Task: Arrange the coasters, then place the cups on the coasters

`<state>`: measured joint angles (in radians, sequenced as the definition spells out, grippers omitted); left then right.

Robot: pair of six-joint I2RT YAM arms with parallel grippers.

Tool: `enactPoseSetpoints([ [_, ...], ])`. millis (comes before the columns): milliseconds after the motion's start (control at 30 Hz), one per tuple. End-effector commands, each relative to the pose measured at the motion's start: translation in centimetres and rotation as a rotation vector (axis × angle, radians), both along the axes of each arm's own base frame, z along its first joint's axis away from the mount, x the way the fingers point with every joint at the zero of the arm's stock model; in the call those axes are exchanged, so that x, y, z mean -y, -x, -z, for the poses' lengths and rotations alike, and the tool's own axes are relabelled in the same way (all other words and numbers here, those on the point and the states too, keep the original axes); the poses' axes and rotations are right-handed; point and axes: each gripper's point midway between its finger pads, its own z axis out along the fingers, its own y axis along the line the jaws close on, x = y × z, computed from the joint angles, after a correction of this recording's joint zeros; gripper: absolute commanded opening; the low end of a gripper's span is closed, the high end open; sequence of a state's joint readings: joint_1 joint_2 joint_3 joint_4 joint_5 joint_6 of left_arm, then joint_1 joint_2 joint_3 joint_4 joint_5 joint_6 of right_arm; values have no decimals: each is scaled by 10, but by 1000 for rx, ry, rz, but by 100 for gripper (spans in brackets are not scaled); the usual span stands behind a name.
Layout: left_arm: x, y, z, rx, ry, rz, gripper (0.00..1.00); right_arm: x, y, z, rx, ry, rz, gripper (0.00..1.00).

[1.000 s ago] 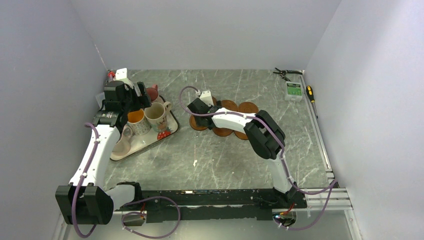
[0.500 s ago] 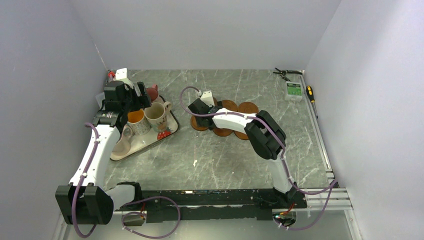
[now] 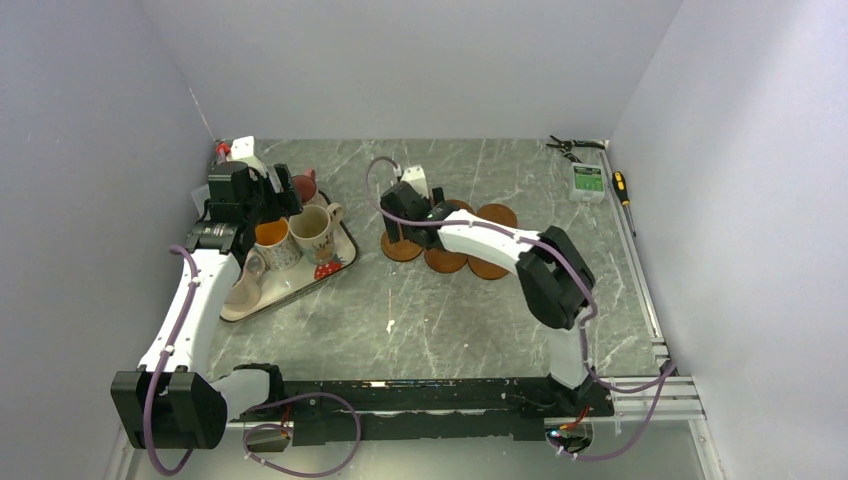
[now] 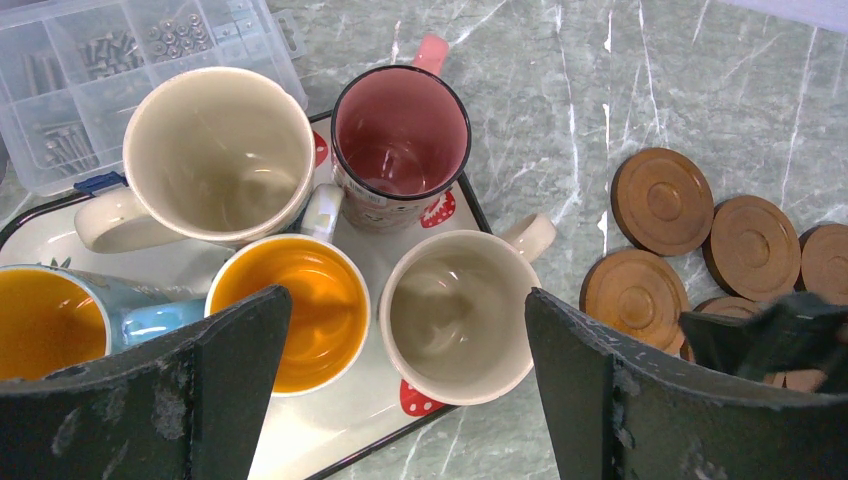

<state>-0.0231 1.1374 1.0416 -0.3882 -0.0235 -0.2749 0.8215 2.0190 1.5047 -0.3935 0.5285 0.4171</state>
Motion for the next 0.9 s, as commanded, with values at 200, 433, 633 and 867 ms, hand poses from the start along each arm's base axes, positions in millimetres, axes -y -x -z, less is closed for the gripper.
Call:
enactPoseSetpoints([
  [200,17,-2,-6,13,50,78,93,-2,12,-122,118,-289,-154,98],
  [433,33,13,1,-35,238,36,71,64,33,-133,97,-360,-140,98],
  [633,26,11,13,-120,156,53,67,114,54,-140,119,-355,-121,98],
  [867,21,-1,35,-235,-71,267,62,124,87,-133,92,-440,-160,98],
])
